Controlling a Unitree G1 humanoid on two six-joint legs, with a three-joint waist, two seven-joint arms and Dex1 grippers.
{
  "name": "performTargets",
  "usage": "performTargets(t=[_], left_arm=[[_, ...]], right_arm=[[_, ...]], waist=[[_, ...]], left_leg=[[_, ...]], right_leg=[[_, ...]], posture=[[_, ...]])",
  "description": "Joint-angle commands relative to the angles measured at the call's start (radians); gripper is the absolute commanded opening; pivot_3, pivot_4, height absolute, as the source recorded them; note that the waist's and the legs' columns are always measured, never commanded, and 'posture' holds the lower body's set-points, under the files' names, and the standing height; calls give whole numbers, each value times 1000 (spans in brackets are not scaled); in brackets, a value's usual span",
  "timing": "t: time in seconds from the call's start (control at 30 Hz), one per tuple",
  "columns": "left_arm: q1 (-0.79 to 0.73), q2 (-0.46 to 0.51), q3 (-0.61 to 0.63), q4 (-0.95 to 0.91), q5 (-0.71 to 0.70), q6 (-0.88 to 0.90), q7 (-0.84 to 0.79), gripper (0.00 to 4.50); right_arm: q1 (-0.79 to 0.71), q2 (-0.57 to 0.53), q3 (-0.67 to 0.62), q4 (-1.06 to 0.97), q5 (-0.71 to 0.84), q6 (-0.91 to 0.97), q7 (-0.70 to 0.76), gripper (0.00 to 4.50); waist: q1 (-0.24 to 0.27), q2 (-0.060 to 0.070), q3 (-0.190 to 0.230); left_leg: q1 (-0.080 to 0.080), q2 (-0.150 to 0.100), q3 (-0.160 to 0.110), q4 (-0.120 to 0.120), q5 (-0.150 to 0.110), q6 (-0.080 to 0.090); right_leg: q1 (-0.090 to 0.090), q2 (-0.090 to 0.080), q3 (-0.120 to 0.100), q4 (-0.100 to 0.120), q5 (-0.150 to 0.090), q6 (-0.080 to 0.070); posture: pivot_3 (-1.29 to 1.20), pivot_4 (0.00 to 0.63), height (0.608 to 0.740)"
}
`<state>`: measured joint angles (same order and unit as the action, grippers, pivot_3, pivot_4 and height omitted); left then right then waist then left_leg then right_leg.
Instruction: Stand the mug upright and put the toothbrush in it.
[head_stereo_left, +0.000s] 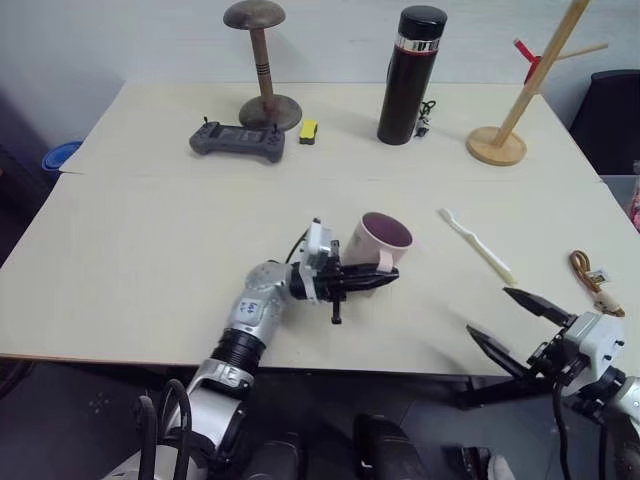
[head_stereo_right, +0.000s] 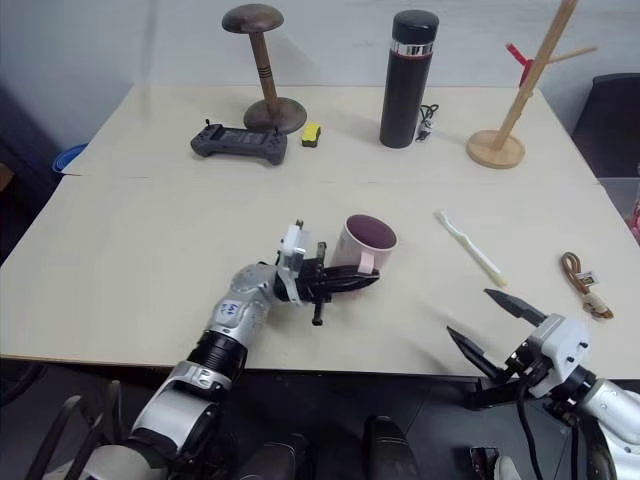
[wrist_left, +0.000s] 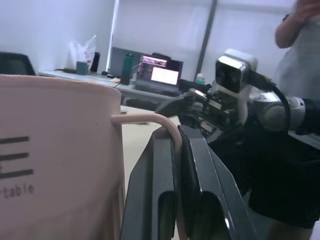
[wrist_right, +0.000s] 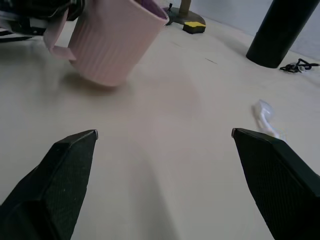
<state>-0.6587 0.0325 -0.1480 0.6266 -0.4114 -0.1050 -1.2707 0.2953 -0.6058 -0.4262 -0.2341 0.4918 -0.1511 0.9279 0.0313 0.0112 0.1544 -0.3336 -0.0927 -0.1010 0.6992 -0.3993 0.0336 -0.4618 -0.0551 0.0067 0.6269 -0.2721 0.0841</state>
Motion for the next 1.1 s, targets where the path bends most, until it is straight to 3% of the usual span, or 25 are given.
performTargets(t=[0.03,0.1,0.33,0.47,0.63,0.8,0.87,1.0,1.1], left_arm=[[37,0,23,93,70,-166,38,718],[51,-1,40,89,62,-171,36,1314],[161,146,33,-99,103,-145,28,3432],[237,296,95,-233,116,-164,65,4465],[340,420,238,-485,-28,-20,129,4465],[393,518,319,-663,-114,178,214,4465],[401,544,316,-692,-116,231,224,4465],[398,570,293,-745,-139,318,215,4465],[381,562,274,-775,-130,314,209,4465]], right_arm=[[-11,-3,-30,-25,13,-12,-17,4500],[-15,6,-34,-22,12,-15,-28,4500],[11,29,-21,51,-26,-84,-6,4500],[90,27,-98,147,28,-123,70,4500],[182,42,-174,236,4,-241,92,4500],[120,-20,-157,216,2,-183,60,4500],[23,-104,-132,178,-20,-23,-19,4500],[-235,-349,45,142,-65,501,-127,4500],[-472,-414,208,192,-91,729,-131,4500]], waist=[[-5,0,0],[-5,2,-2],[-7,5,-6],[-5,5,-6],[0,5,-6],[-6,5,-6],[-11,6,-7],[-18,8,-6],[-4,6,-6]], left_leg=[[0,0,0,0,0,0],[1,0,0,0,0,0],[2,1,0,-2,0,0],[2,1,0,-2,0,0],[1,0,-1,-2,-1,0],[2,1,-1,-2,-1,0],[2,0,0,-2,-1,0],[2,0,1,-1,-1,0],[0,3,-2,-1,-1,-2]], right_leg=[[0,0,0,0,0,0],[0,0,0,0,0,0],[0,1,1,0,0,0],[0,0,1,0,0,0],[1,-1,1,-1,0,-1],[1,0,1,0,0,-1],[1,0,2,0,0,-1],[0,0,3,2,0,-1],[-1,1,-1,1,-1,-3]], posture=[[0,150,740],[0,150,740],[0,150,740],[0,150,740],[0,150,740],[0,150,740],[0,150,740],[0,150,740],[0,150,740]])
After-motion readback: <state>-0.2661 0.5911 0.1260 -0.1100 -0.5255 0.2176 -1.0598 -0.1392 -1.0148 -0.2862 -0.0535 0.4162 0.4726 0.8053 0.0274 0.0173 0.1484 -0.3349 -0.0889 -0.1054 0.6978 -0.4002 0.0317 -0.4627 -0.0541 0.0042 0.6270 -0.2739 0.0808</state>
